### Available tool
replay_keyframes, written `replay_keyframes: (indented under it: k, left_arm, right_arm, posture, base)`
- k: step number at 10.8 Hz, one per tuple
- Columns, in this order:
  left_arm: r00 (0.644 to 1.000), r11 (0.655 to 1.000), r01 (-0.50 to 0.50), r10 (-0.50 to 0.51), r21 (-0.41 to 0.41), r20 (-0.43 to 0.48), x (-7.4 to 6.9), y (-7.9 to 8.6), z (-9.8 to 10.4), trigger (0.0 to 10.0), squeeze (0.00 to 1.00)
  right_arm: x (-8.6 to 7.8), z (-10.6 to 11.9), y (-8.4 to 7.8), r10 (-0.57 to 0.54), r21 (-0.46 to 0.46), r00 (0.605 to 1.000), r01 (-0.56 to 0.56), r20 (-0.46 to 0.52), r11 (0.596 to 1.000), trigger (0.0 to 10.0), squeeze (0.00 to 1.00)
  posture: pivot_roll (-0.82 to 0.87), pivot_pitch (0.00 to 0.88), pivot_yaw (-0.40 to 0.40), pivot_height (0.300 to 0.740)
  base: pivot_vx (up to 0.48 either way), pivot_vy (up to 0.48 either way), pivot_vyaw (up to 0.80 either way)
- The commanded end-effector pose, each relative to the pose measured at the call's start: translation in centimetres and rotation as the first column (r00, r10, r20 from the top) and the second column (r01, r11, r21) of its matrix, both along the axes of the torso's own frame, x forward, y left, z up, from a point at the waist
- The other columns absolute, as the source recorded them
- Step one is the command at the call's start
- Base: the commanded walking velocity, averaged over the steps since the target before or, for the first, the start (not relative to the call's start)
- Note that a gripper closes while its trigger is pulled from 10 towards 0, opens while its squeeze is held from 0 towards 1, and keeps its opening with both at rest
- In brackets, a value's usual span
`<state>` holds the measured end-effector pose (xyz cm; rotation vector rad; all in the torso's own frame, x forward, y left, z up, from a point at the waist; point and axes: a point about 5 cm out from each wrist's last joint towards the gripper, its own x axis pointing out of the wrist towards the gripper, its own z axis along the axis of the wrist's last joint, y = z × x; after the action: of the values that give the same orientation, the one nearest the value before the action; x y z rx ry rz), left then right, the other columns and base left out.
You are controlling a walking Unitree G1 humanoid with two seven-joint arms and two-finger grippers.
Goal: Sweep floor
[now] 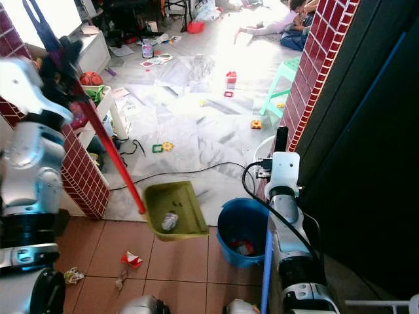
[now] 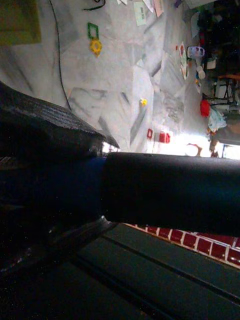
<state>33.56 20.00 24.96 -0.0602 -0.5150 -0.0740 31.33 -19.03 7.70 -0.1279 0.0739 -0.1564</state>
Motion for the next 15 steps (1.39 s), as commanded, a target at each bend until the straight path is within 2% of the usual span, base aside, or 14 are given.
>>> replay_keyframes:
  k: [1, 3, 5, 6, 9, 10, 12, 14, 15]
  left_arm:
    - [0.992, 1.0, 0.018, -0.017, -0.011, 0.125, -0.4, -0.3, 3.2, 10.0, 0.0]
    - [0.986, 0.997, 0.075, -0.069, -0.033, 0.153, 0.1, -1.7, 4.3, 10.0, 0.0]
    - [0.98, 0.989, 0.142, -0.136, -0.037, 0.142, 0.6, -3.7, 3.9, 10.0, 0.0]
    - [0.966, 0.974, 0.227, -0.222, -0.022, 0.136, 1.1, -6.5, 3.4, 10.0, 0.0]
    - [0.924, 0.927, 0.366, -0.373, 0.089, 0.09, 1.1, -12.2, 0.7, 10.0, 0.0]
    - [0.891, 0.889, 0.435, -0.448, 0.142, 0.073, 0.7, -14.6, -0.2, 10.0, 0.0]
    - [0.82, 0.801, 0.533, -0.568, 0.272, 0.068, -0.5, -17.9, -1.4, 10.0, 0.0]
    - [0.721, 0.686, 0.612, -0.689, 0.394, 0.08, -2.2, -20.8, -1.7, 10.0, 0.0]
    - [0.668, 0.628, 0.614, -0.736, 0.478, 0.11, -3.1, -22.0, -1.4, 10.0, 0.0]
  right_arm:
    - [0.6, 0.9, 0.1, 0.021, -0.045, 0.999, -0.019, 0.034, 0.999, 10.0, 0.0]
    - [0.7, 0.9, 0.2, 0.024, -0.044, 0.999, -0.022, 0.038, 0.999, 10.0, 0.0]
    - [0.7, 0.9, 0.2, 0.022, -0.046, 0.999, -0.02, 0.04, 0.999, 10.0, 0.0]
    - [0.7, 1.0, 0.3, 0.023, -0.05, 0.999, -0.021, 0.044, 0.999, 10.0, 0.0]
    - [0.6, 1.3, 0.0, 0.011, -0.056, 0.998, -0.008, 0.06, 0.998, 10.0, 0.0]
    - [0.5, 1.3, -0.1, 0.001, -0.055, 0.998, 0.003, 0.062, 0.998, 10.0, 0.0]
    - [0.3, 1.2, 0.0, -0.009, -0.051, 0.998, 0.012, 0.062, 0.999, 10.0, 0.0]
    - [0.3, 1.1, 0.2, -0.013, -0.044, 0.998, 0.015, 0.063, 0.999, 10.0, 0.0]
    - [0.2, 1.1, 0.2, -0.015, -0.043, 0.998, 0.017, 0.064, 0.999, 10.0, 0.0]
  posture:
    - [-0.01, 0.0, 0.016, 0.74]
    - [-0.02, 0.0, 0.023, 0.74]
    - [-0.02, 0.0, 0.024, 0.74]
    - [-0.03, 0.0, 0.028, 0.74]
    - [-0.06, 0.0, 0.046, 0.74]
    - [-0.07, 0.0, 0.058, 0.74]
    - [-0.07, 0.0, 0.071, 0.74]
    - [-0.07, 0.0, 0.078, 0.74]
    - [-0.07, 0.0, 0.081, 0.74]
  base:
    - [0.0, 0.0, 0.0]
    - [0.0, 0.0, 0.0]
    - [0.0, 0.0, 0.0]
    - [0.0, 0.0, 0.0]
    - [0.0, 0.0, 0.0]
    - [0.0, 0.0, 0.0]
    - [0.0, 0.0, 0.0]
    - [0.0, 0.0, 0.0]
    - [0.0, 0.0, 0.0]
